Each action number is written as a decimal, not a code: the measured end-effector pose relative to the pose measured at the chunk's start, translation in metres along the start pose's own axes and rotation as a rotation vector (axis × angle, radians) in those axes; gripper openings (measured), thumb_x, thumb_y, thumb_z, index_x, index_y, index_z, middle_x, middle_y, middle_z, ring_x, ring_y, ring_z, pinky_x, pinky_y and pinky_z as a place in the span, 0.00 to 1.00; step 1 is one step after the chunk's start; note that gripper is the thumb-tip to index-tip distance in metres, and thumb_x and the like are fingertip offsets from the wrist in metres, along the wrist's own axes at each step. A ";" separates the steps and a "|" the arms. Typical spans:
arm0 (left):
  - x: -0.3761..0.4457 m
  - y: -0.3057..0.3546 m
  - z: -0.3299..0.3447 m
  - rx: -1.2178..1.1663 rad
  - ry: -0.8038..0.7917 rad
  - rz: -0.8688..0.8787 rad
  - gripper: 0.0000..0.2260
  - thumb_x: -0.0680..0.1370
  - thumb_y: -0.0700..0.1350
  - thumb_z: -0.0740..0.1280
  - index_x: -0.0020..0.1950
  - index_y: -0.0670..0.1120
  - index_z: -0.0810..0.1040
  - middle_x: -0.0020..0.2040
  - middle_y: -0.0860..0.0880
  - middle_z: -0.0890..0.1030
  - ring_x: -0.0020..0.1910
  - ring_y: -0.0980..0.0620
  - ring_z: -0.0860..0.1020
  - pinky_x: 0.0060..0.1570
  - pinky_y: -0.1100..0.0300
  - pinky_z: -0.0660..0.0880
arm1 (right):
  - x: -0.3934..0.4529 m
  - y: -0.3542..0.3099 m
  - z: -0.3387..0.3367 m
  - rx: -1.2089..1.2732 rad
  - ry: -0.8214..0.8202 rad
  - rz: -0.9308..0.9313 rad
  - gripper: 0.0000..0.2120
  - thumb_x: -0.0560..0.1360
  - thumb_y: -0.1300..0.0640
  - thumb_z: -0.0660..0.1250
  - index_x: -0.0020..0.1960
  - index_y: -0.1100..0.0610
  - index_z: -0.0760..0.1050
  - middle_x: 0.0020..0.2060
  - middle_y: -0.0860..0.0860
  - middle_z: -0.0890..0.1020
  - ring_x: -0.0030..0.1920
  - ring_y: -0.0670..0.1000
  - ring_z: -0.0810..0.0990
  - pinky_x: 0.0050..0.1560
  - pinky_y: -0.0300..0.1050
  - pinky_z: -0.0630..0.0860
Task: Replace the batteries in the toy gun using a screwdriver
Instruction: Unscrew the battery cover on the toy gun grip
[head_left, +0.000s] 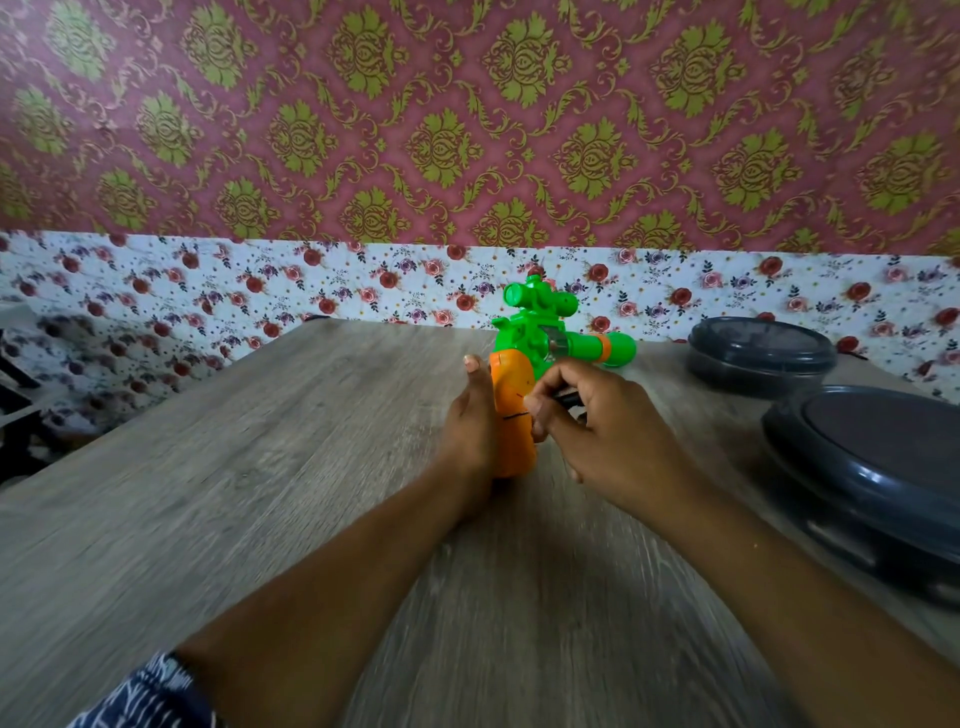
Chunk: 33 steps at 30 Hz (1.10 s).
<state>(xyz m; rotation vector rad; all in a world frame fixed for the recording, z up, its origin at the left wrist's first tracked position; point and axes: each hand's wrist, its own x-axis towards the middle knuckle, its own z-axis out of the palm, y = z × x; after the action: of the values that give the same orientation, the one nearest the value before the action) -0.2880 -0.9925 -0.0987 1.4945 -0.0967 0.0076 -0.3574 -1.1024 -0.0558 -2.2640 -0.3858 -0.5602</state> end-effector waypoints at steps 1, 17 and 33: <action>0.003 -0.003 0.000 -0.023 0.002 -0.009 0.51 0.58 0.81 0.46 0.70 0.50 0.70 0.64 0.40 0.77 0.61 0.41 0.76 0.63 0.40 0.70 | 0.000 0.000 0.000 -0.009 -0.008 0.016 0.08 0.76 0.52 0.63 0.42 0.55 0.73 0.35 0.49 0.83 0.24 0.38 0.75 0.31 0.41 0.72; 0.015 -0.011 -0.003 -0.127 -0.039 -0.057 0.59 0.48 0.83 0.50 0.71 0.51 0.68 0.61 0.42 0.79 0.60 0.42 0.77 0.64 0.40 0.69 | -0.001 -0.002 0.000 0.070 -0.109 0.088 0.16 0.75 0.66 0.62 0.36 0.47 0.75 0.34 0.44 0.79 0.23 0.41 0.75 0.30 0.35 0.70; 0.010 -0.005 0.002 -0.197 -0.004 -0.175 0.42 0.68 0.76 0.45 0.68 0.50 0.72 0.62 0.41 0.78 0.59 0.42 0.78 0.63 0.43 0.72 | -0.002 0.013 0.027 -0.028 0.222 -0.043 0.09 0.72 0.58 0.68 0.51 0.55 0.81 0.46 0.49 0.84 0.48 0.48 0.81 0.49 0.40 0.76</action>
<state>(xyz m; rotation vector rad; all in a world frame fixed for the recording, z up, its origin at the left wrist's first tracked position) -0.2778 -0.9953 -0.1029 1.3019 0.0296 -0.1419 -0.3463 -1.0913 -0.0811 -2.1958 -0.3175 -0.8347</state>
